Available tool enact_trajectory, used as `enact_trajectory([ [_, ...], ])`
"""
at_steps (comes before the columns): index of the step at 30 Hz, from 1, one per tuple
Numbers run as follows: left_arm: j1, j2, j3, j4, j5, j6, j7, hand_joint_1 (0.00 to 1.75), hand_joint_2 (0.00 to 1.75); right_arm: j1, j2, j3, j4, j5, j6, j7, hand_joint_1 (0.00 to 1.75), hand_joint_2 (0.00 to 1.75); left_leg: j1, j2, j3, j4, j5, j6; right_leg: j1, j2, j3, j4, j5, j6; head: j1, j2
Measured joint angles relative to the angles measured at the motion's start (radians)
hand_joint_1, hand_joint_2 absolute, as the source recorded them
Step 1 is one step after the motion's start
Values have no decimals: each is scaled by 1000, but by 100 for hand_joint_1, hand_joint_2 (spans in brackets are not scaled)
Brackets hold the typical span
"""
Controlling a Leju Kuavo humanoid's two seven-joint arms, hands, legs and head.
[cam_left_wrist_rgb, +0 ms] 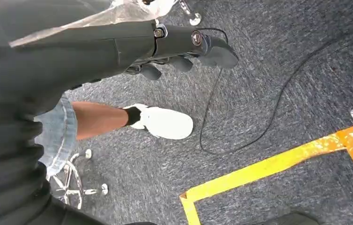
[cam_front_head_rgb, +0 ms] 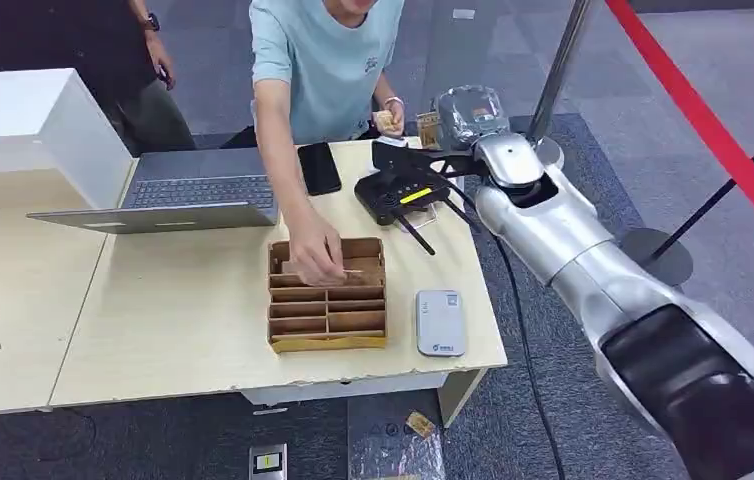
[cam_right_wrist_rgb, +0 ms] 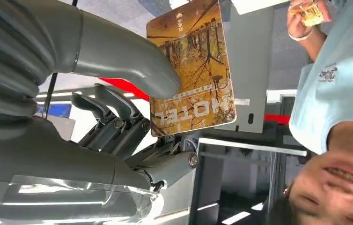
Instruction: Pass the card to the sensor for recognition and then transmit it.
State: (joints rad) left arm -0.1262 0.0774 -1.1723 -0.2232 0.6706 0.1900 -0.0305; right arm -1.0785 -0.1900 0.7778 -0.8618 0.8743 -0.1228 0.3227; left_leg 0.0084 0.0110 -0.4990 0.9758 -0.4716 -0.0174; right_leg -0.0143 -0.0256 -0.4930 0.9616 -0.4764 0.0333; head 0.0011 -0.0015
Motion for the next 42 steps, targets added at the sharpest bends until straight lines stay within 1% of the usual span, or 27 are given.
enact_trajectory([
  [16,0,0,0,0,-6,0,-2,0,175,16,-16,1,0,5,0,1,175,175,0,0,0,0,0,0,0,0,0,0,0,0,0,0],
  [42,0,-3,0,0,-21,0,0,0,175,18,-21,1,-1,17,6,-1,175,175,0,0,0,0,0,0,0,0,0,0,0,0,0,0],
])
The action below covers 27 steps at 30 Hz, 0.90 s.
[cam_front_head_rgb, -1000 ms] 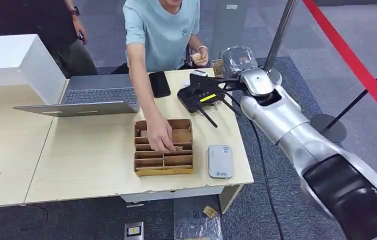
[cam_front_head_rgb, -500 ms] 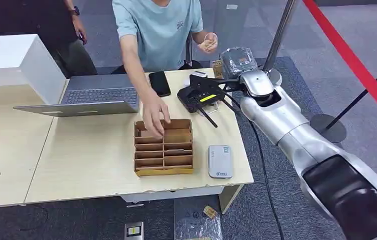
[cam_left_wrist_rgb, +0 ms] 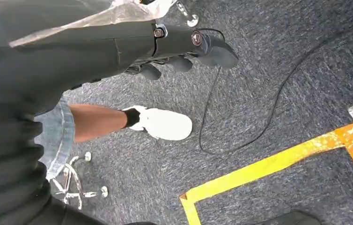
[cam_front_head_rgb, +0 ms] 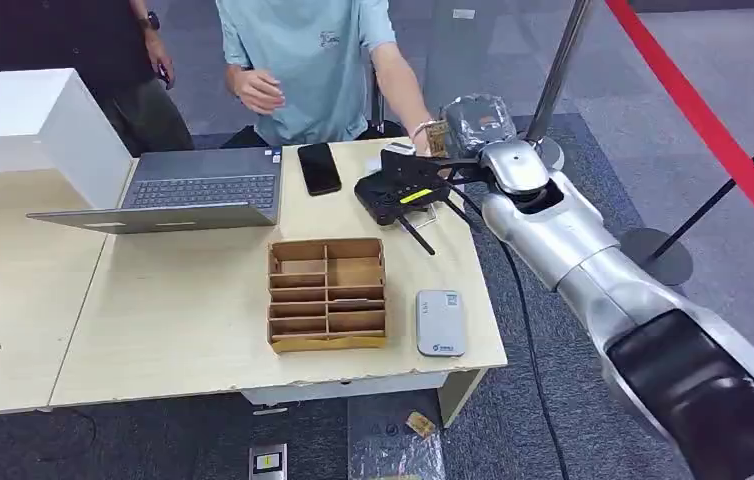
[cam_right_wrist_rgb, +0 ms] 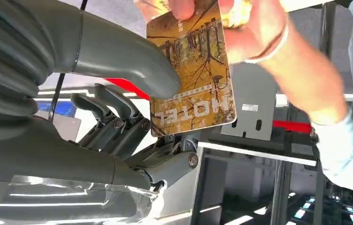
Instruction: Pass the card to the sensor for recognition and then transmit it.
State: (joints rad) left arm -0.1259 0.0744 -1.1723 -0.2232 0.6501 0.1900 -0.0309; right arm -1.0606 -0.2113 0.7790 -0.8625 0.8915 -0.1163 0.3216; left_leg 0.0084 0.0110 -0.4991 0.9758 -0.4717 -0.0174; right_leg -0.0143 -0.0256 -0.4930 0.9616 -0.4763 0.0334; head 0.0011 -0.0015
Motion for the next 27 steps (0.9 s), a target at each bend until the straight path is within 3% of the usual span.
enact_trajectory([
  [5,0,-1,0,0,-5,0,-1,0,175,0,0,0,0,7,4,-4,175,175,0,0,0,0,0,0,0,0,0,0,0,0,0,0],
  [6,0,-1,0,0,-5,0,-1,0,175,0,0,0,0,7,4,-4,138,175,0,0,0,0,0,0,0,0,0,0,0,0,0,0],
  [7,0,-2,0,0,-6,0,-1,0,175,0,0,0,0,8,4,-4,0,175,0,0,0,0,0,0,0,0,0,0,0,0,0,0],
  [12,0,-5,0,0,-8,0,-1,0,175,0,0,0,0,14,-6,-4,0,175,0,0,0,0,0,0,0,0,0,0,0,0,0,0],
  [17,0,-8,0,0,-8,0,7,0,175,11,6,-10,-17,-47,-90,-6,0,175,0,0,0,0,0,0,0,0,0,0,0,0,0,0],
  [27,0,-10,0,0,-2,-2,10,0,175,55,25,-14,-119,-103,-86,2,0,175,0,0,0,0,0,0,0,0,0,0,0,0,0,0],
])
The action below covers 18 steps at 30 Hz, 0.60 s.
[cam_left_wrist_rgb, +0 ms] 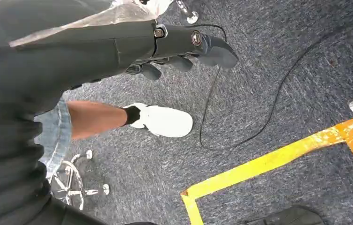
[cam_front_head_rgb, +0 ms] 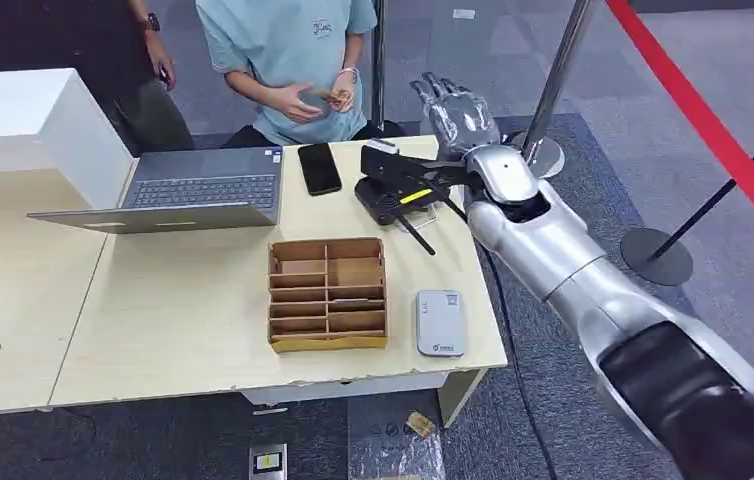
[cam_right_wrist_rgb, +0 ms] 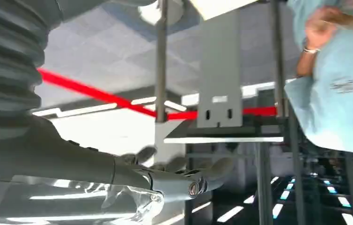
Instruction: Pass the card to the sensor for recognition and then transmit it.
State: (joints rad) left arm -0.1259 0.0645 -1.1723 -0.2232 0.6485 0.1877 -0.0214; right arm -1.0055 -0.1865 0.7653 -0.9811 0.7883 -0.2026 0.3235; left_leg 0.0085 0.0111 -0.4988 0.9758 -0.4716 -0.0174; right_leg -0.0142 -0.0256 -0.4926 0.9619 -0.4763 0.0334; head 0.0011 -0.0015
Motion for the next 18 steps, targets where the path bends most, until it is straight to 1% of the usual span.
enact_trajectory([
  [2,0,-1,0,0,7,1,0,0,175,20,4,-7,-33,-54,11,2,0,175,0,0,0,0,0,0,0,0,0,0,0,0,0,0],
  [3,0,-2,0,0,11,2,-1,0,175,30,6,-11,-50,-82,16,7,5,175,0,0,0,0,0,0,0,0,0,0,0,0,0,0],
  [4,1,-2,0,0,14,2,-1,0,175,39,9,-13,-65,-107,18,12,7,175,0,0,0,0,0,0,0,0,0,0,0,0,0,0],
  [5,0,-2,0,0,15,2,-1,0,175,48,13,-14,-81,-121,21,14,21,175,0,0,0,0,0,0,0,0,0,0,0,0,0,0],
  [6,0,-3,0,0,17,2,0,0,175,56,15,-14,-95,-131,27,16,28,175,0,0,0,0,0,0,0,0,0,0,0,0,0,0],
  [8,1,-3,0,0,32,2,2,0,175,86,21,-13,-145,-156,47,35,28,175,0,0,0,0,0,0,0,0,0,0,0,0,0,0],
  [9,2,-3,1,0,37,2,2,0,175,106,24,-12,-172,-162,54,44,31,175,0,0,0,0,0,0,0,0,0,0,0,0,0,0],
  [10,1,-3,1,0,40,2,3,0,175,125,27,-10,-198,-161,58,53,26,175,0,0,0,0,0,0,0,0,0,0,0,0,0,0],
  [11,1,-3,1,0,42,2,3,0,175,143,30,-10,-221,-158,60,61,26,175,0,0,0,0,0,0,0,0,0,0,0,0,0,0],
  [12,1,-3,1,0,43,2,3,0,175,157,32,-9,-242,-157,61,68,23,175,0,0,0,0,0,0,0,0,0,0,0,0,0,0],
  [13,2,-3,1,0,46,2,3,0,175,171,32,-9,-265,-155,64,71,37,175,0,0,0,0,0,0,0,0,0,0,0,0,0,0],
  [18,3,-4,8,0,61,5,2,0,175,246,31,-5,-376,-133,89,80,37,175,0,0,0,0,0,0,0,0,0,0,0,0,0,0],
])
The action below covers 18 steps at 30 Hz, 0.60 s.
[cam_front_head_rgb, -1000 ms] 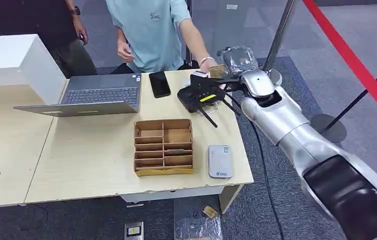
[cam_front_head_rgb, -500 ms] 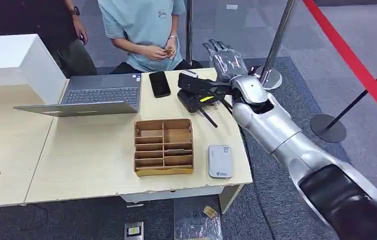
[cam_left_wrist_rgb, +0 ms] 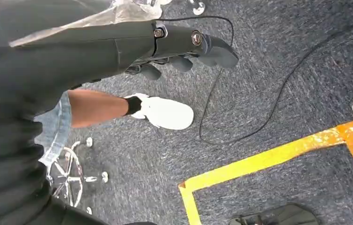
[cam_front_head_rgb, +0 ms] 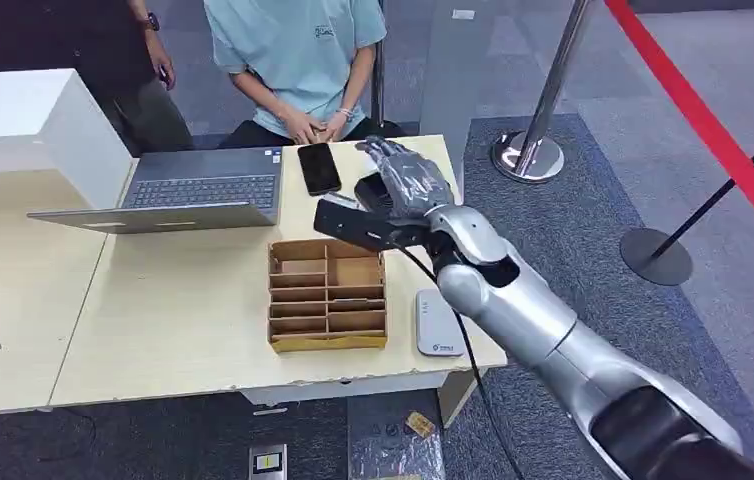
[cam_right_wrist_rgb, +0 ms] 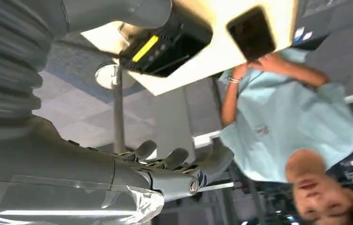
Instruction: Pass the card to the sensor for recognition and then transmit it.
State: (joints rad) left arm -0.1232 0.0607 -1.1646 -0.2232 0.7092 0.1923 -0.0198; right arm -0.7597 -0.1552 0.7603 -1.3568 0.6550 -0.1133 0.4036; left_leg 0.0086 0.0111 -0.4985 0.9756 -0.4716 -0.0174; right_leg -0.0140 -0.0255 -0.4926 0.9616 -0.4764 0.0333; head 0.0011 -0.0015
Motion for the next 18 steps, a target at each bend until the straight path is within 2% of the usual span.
enact_trajectory([
  [6,1,0,1,0,0,1,0,0,175,53,-3,11,-84,10,5,6,37,175,0,0,0,0,0,0,0,0,0,0,0,0,0,0],
  [7,1,0,1,0,0,1,0,0,175,56,-4,11,-94,10,5,6,152,175,0,0,0,0,0,0,0,0,0,0,0,0,0,0],
  [9,1,0,2,0,1,1,0,0,175,60,-7,11,-111,10,6,6,138,175,0,0,0,0,0,0,0,0,0,0,0,0,0,0],
  [10,1,0,2,0,3,1,0,0,175,62,-8,11,-119,10,8,6,84,175,0,0,0,0,0,0,0,0,0,0,0,0,0,0],
  [11,1,0,2,0,3,1,0,0,175,65,-8,11,-125,10,10,6,70,175,0,0,0,0,0,0,0,0,0,0,0,0,0,0],
  [13,1,0,3,0,8,1,0,0,175,80,-10,12,-143,13,12,6,126,175,0,0,0,0,0,0,0,0,0,0,0,0,0,0],
  [14,2,-1,5,0,9,1,1,0,175,90,-10,13,-151,15,15,6,141,175,0,0,0,0,0,0,0,0,0,0,0,0,0,0],
  [17,2,-2,13,0,15,1,6,0,175,128,-15,19,-178,26,22,6,147,175,0,0,0,0,0,0,0,0,0,0,0,0,0,0],
  [18,2,-2,16,0,18,1,6,0,175,143,-17,19,-187,29,24,6,175,175,0,0,0,0,0,0,0,0,0,0,0,0,0,0],
])
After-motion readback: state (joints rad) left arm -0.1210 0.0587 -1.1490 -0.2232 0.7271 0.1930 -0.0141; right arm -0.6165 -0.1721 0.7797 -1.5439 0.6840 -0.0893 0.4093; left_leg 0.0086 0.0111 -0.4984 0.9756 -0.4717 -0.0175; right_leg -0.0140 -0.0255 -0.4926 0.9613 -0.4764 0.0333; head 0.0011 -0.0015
